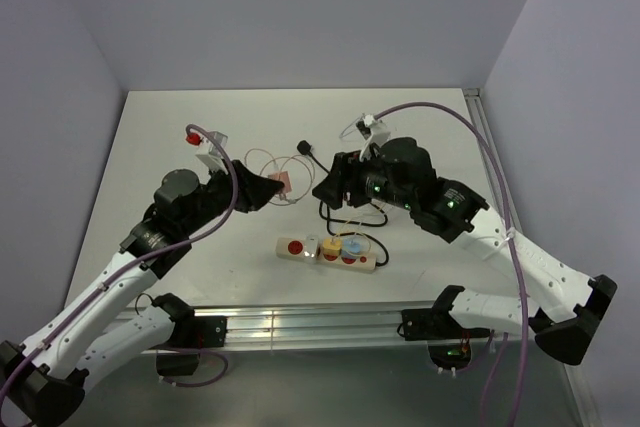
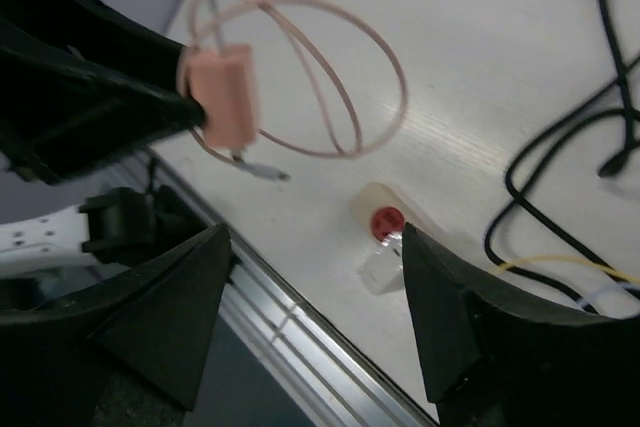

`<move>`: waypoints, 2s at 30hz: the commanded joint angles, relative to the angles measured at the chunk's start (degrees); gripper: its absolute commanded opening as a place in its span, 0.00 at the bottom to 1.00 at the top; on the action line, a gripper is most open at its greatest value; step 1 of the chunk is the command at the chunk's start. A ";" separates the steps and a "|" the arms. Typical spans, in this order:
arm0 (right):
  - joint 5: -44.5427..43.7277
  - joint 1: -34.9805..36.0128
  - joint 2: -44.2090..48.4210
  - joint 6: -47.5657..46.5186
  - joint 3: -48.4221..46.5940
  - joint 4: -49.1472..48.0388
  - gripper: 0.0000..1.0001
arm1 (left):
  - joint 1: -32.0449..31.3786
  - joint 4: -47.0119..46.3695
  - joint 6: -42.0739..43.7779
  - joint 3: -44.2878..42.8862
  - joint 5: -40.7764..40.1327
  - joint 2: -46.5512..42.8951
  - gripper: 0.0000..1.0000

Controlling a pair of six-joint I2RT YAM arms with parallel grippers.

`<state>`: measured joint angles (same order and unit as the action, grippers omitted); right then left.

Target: Insert the plug

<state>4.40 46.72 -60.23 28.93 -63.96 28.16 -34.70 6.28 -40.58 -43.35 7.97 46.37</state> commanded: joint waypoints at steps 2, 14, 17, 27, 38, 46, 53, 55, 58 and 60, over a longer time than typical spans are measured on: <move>12.11 -0.58 -4.28 5.43 -6.17 -6.80 0.66 | -0.28 -10.23 5.86 2.04 14.88 -1.45 0.00; 9.22 2.15 -9.29 2.62 -18.82 -3.21 0.48 | -4.06 -7.95 9.73 0.99 11.55 -2.60 0.00; 10.18 2.85 -10.70 3.24 -18.13 -3.73 0.50 | -4.24 -7.95 9.55 0.46 11.55 -2.43 0.00; -1.23 4.52 -8.51 0.43 -15.14 3.80 0.52 | -5.03 -3.50 8.15 -0.76 5.15 -3.22 0.00; -12.59 1.62 -1.74 6.74 2.51 18.24 0.70 | -5.03 6.64 3.05 -3.93 -1.81 0.65 0.04; -5.03 2.15 15.30 29.42 27.82 10.00 0.62 | -5.03 7.96 0.06 -2.88 -3.84 -0.05 0.12; 2.54 4.34 20.93 43.83 38.55 6.21 0.54 | -5.12 7.43 0.76 -3.84 -0.50 1.44 0.12; 0.35 6.88 23.04 49.45 38.48 7.34 0.55 | -5.12 7.34 0.85 -3.67 -0.06 1.44 0.11; -3.08 9.44 24.02 53.07 36.29 11.12 0.56 | -5.03 7.08 0.76 -3.23 0.03 0.74 0.11; -3.17 10.93 22.27 50.54 34.61 13.14 0.56 | -5.03 6.99 0.59 -2.61 0.03 0.04 0.12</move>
<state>3.79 55.99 -37.30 76.03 -26.06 39.57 -39.57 14.87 -39.77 -45.45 6.83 47.79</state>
